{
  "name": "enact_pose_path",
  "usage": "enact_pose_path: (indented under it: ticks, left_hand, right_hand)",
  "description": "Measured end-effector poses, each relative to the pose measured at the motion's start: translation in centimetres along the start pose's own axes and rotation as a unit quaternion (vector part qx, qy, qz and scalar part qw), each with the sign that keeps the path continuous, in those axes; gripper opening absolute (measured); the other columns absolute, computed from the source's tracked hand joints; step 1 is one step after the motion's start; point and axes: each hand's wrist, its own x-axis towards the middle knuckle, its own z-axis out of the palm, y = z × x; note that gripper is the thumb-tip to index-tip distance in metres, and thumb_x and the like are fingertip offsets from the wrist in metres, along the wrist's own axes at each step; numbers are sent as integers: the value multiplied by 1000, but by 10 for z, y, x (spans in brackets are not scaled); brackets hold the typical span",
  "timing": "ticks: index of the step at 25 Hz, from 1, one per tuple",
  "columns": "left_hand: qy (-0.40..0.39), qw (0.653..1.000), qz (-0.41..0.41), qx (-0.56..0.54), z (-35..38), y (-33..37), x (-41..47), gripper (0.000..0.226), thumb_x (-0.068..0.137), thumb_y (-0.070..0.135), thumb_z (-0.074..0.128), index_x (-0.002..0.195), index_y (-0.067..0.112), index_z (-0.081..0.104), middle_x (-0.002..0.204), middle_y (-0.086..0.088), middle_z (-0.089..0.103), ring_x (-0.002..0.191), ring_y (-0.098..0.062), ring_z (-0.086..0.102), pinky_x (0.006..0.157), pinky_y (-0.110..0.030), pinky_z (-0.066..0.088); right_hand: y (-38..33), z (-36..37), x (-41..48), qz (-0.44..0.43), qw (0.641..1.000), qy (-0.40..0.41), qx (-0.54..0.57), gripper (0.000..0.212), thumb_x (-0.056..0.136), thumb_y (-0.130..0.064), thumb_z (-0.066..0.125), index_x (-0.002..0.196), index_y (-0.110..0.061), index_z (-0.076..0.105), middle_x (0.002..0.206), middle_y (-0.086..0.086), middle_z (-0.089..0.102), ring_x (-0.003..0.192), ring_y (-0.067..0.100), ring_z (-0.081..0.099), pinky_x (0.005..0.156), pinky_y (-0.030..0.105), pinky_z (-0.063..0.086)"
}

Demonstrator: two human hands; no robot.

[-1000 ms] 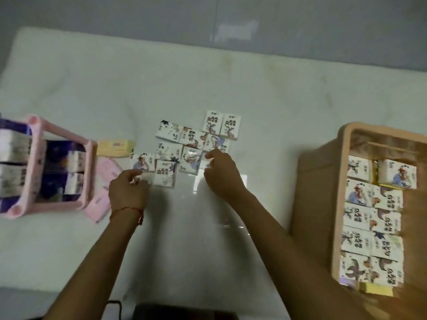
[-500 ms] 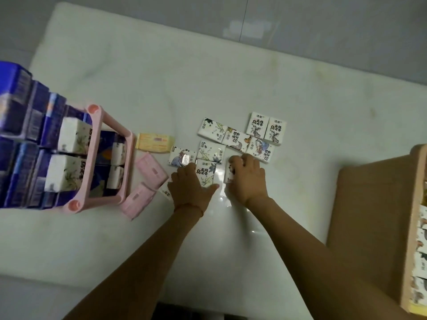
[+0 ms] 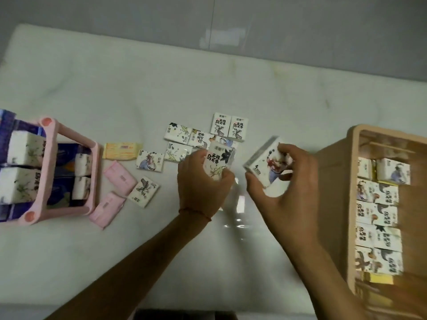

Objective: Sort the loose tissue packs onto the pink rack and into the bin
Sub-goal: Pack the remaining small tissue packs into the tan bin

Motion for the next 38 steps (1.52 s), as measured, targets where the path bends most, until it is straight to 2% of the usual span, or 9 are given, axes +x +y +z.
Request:
enact_pose_path:
  ticks: [4,7,11,13,16,26,31,35,38]
  left_hand:
    - [4,985,109,-136,37,113,-14,50,68,29,63,113,10,55,99,7,54,96,-16,53,76,-16,47]
    - [-62,964,195,-172,76,167,-48,51,73,25,65,119,10,52,111,-1,58,100,-12,51,73,-8,42]
    - [-225,948,209,90,150,178,-69,51,80,28,64,125,17,43,123,-2,51,112,-18,43,92,-28,42]
    - [-222,891,268,292,182,175,-67,50,84,28,59,129,15,41,128,-6,46,116,-23,41,94,-33,36]
    - [-236,842,314,370,220,177,-60,52,86,11,56,134,8,36,134,-13,36,118,-27,39,89,-33,43]
    - [-217,918,257,211,249,153,-51,41,84,11,59,124,13,47,128,-6,44,119,-23,38,96,-32,36]
    - [-236,931,250,119,249,154,-49,42,81,-6,59,119,8,51,126,-7,45,115,-17,39,79,5,26]
    - [-175,981,84,18,256,161,-75,50,78,-19,44,122,4,49,136,-14,35,109,-4,32,71,16,16]
    - [-96,993,-59,-39,263,165,-84,49,80,-16,41,125,1,47,134,-16,39,106,-8,40,72,10,26]
  right_hand:
    - [59,-83,-2,141,975,170,2,59,73,-31,71,123,-14,46,117,-2,42,108,23,51,89,37,48]
    - [114,-117,-6,259,947,188,-6,62,75,-32,75,124,-10,45,119,5,49,110,25,52,92,37,45]
    - [184,-130,0,331,930,150,-54,62,76,-33,74,123,-3,47,120,14,51,112,27,49,87,25,36]
    - [204,-123,3,347,930,118,-40,61,78,-29,73,126,-2,45,124,16,47,116,27,44,83,20,30]
    - [216,-110,7,345,931,120,-9,60,79,-21,72,128,-3,41,128,15,39,117,25,41,90,21,31]
    - [230,-100,7,341,927,157,8,59,83,-21,69,131,-3,40,135,15,33,123,22,41,102,27,41]
    - [231,-92,3,331,928,168,4,57,85,-14,65,134,-4,39,141,18,27,124,24,40,101,30,43]
    - [233,-86,2,308,930,199,5,50,84,-7,63,131,-3,45,141,21,24,123,25,39,93,6,28]
    - [236,-83,1,303,933,195,22,49,85,-7,62,132,-7,44,143,17,20,122,22,40,92,9,32]
